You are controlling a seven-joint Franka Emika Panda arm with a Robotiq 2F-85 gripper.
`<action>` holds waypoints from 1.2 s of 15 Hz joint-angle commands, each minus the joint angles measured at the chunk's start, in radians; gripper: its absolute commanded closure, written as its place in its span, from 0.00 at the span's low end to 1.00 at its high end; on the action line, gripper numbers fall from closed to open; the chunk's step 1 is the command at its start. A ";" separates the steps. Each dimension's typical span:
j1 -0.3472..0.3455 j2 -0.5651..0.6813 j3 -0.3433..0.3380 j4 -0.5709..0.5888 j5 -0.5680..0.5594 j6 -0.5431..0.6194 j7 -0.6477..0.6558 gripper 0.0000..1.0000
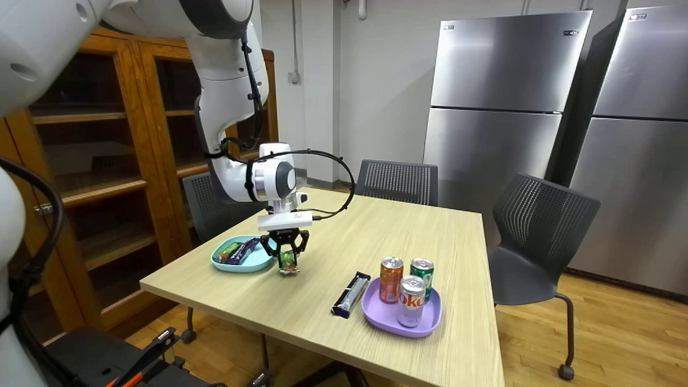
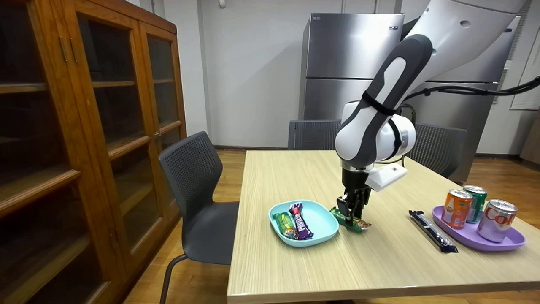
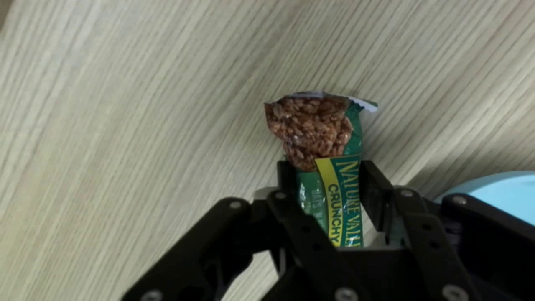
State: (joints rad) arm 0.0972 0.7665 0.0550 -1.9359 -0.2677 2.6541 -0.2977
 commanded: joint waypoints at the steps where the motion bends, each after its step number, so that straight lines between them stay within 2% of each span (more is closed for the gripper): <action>1: -0.005 0.005 0.011 0.017 -0.009 -0.015 -0.015 0.84; 7: -0.007 -0.002 0.012 0.020 -0.003 -0.011 -0.009 0.84; 18: 0.035 -0.035 -0.014 0.020 -0.016 0.028 0.052 0.84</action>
State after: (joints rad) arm 0.1021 0.7609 0.0549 -1.9006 -0.2677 2.6723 -0.2910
